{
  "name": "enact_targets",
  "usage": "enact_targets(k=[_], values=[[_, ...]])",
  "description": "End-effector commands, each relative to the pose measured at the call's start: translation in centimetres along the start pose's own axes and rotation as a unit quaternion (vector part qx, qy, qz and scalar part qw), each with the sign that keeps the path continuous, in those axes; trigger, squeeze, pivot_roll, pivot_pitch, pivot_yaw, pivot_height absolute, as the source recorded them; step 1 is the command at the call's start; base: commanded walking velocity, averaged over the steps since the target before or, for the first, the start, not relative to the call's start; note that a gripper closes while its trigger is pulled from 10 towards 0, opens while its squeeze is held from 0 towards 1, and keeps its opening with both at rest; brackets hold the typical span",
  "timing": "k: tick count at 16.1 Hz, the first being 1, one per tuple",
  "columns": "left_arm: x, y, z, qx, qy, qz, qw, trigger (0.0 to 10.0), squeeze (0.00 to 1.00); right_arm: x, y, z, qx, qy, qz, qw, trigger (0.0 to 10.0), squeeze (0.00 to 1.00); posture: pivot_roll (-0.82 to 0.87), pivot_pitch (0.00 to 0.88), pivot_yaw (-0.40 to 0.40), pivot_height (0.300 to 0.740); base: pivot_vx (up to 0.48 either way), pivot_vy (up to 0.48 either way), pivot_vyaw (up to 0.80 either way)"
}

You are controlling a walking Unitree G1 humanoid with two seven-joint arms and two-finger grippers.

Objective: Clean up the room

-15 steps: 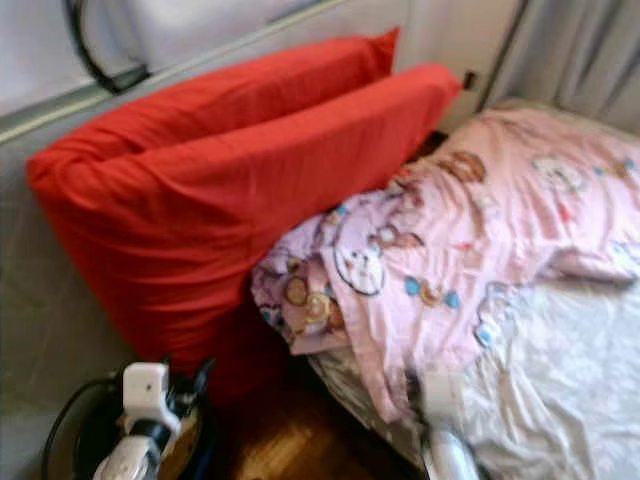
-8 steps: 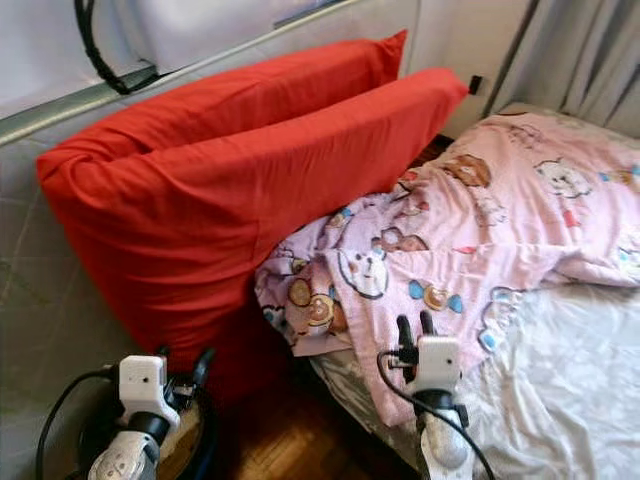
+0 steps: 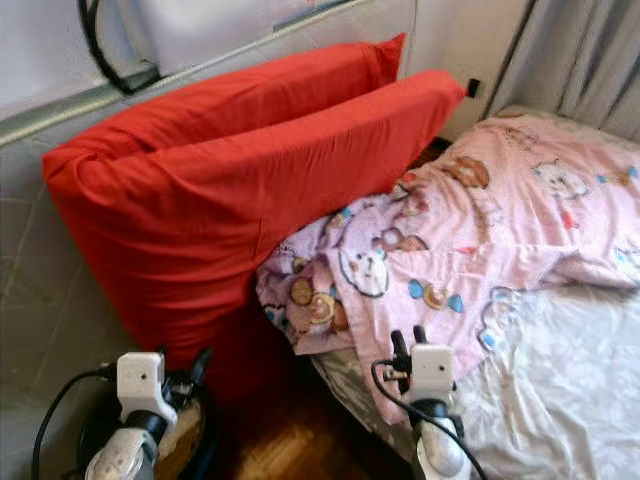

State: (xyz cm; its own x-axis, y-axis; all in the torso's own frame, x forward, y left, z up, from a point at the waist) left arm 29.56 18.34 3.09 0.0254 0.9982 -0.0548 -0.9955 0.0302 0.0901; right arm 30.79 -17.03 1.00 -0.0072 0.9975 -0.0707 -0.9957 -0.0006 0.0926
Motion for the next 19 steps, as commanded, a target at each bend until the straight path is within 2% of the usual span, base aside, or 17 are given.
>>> enact_targets(k=[1, 13, 19], values=[[0.27, 0.29, -0.33, 0.009, -0.002, 0.004, 1.0, 10.0, 0.0, -0.12, 0.01, 0.07, 0.001, -0.004, -0.004, 1.0, 10.0, 0.0, 0.0, 0.127, 0.019, 0.74, 0.0, 0.0, 0.0], [0.13, 0.31, -0.19, 0.011, 0.0, 0.004, 1.0, 10.0, 0.0, 0.05, -0.26, 0.07, 0.008, -0.014, 0.0, 1.0, 10.0, 0.0, 0.0, 0.137, 0.019, 0.74, 0.286, 0.0, 0.0], [-0.04, 0.39, 0.16, 0.003, 0.004, -0.002, 1.0, 10.0, 0.0, -0.1, -0.22, 0.02, 0.008, -0.016, -0.005, 1.0, 10.0, 0.0, 0.0, 0.139, 0.018, 0.74, 0.0, 0.0, 0.0]])
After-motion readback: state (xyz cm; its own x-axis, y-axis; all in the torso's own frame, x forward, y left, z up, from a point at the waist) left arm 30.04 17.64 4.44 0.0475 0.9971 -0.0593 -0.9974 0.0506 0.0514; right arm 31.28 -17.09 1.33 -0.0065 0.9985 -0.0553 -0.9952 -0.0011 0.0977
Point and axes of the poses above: a point about 5 cm out from each wrist's last joint towards the gripper, its own y axis pointing back from the gripper into the wrist, its own z axis along the axis of the wrist's last joint, x = y × z, the point moved 6 cm from there along -y, pointing out of the wrist towards the gripper, and after that the axes turned 2 degrees about y, right-handed, at the moved point
